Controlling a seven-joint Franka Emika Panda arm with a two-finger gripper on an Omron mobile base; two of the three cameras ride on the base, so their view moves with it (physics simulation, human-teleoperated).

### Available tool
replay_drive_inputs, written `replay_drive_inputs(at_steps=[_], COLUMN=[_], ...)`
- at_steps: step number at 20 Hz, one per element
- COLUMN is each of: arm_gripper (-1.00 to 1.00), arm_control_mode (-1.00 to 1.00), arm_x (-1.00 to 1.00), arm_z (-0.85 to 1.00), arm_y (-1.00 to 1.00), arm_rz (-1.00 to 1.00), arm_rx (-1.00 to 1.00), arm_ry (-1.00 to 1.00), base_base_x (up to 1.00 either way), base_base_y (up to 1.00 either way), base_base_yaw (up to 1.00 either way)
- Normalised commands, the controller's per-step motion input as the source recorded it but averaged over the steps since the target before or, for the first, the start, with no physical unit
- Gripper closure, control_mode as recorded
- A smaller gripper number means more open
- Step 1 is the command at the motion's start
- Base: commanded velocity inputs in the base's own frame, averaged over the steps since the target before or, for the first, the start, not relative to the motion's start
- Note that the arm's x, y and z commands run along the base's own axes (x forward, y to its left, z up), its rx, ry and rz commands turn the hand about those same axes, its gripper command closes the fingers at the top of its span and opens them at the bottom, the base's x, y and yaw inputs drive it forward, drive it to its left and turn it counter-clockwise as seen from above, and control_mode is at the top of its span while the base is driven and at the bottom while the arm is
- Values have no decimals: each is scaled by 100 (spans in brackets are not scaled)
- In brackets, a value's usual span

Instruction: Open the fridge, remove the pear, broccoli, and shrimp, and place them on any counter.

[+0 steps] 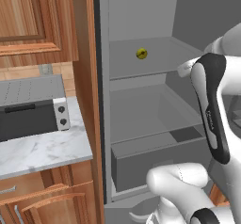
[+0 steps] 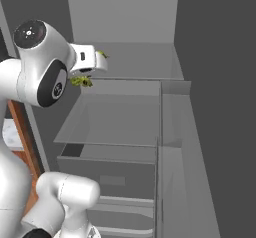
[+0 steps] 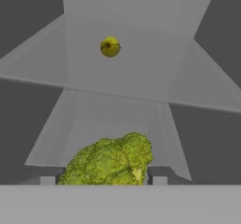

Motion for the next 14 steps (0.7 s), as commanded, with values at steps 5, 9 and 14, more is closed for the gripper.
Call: replay_drive_inputs(at_steps=[5, 9, 14], arm_gripper=[100, 100, 100], arm_control_mode=[-100, 100, 100], arm_x=[-16, -11, 0], arm_z=[0, 0, 0], arm_y=[4, 5, 0], arm_rz=[2, 2, 0], arm_rx=[-2, 0, 0], arm_ry=[0, 0, 0], base_base_x=[0, -14, -71], base_base_y=[0, 9, 30], base_base_yaw=[0, 3, 1])
